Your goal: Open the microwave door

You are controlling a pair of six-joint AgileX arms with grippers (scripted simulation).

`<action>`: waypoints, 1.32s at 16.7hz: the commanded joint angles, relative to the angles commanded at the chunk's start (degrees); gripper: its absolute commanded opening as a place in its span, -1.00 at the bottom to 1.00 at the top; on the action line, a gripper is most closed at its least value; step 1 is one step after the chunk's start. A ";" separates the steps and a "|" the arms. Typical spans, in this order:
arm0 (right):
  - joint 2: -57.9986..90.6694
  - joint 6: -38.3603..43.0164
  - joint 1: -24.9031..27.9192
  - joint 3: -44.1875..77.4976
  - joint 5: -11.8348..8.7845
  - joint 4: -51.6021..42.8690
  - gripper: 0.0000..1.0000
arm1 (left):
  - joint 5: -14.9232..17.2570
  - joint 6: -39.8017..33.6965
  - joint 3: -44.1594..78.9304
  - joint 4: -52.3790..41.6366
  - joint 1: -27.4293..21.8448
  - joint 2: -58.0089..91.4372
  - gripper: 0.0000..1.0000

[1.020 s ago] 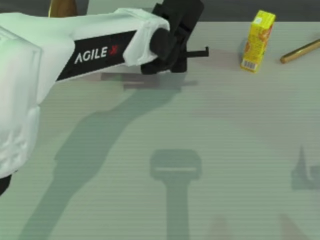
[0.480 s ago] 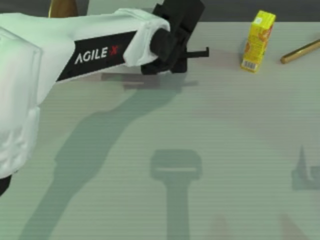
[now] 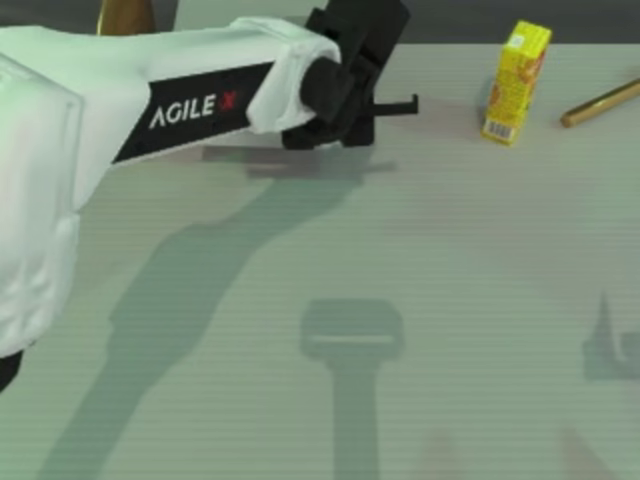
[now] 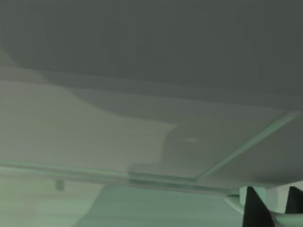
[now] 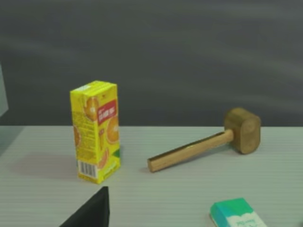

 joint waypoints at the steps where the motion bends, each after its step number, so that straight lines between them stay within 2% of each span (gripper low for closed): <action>1: 0.00 0.00 0.00 0.00 0.00 0.00 1.00 | 0.00 0.00 0.00 0.00 0.00 0.00 -1.00; 6: 0.00 0.00 0.00 0.00 0.00 0.00 1.00 | 0.00 0.00 0.00 0.00 0.00 0.00 -1.00; 13: 0.00 0.00 0.00 0.00 0.00 0.00 1.00 | 1.93 2.88 -4.39 2.83 0.26 -2.55 -1.00; 22: 0.00 0.00 0.00 0.00 0.00 0.00 1.00 | 2.01 3.02 -4.57 2.96 0.29 -2.68 -1.00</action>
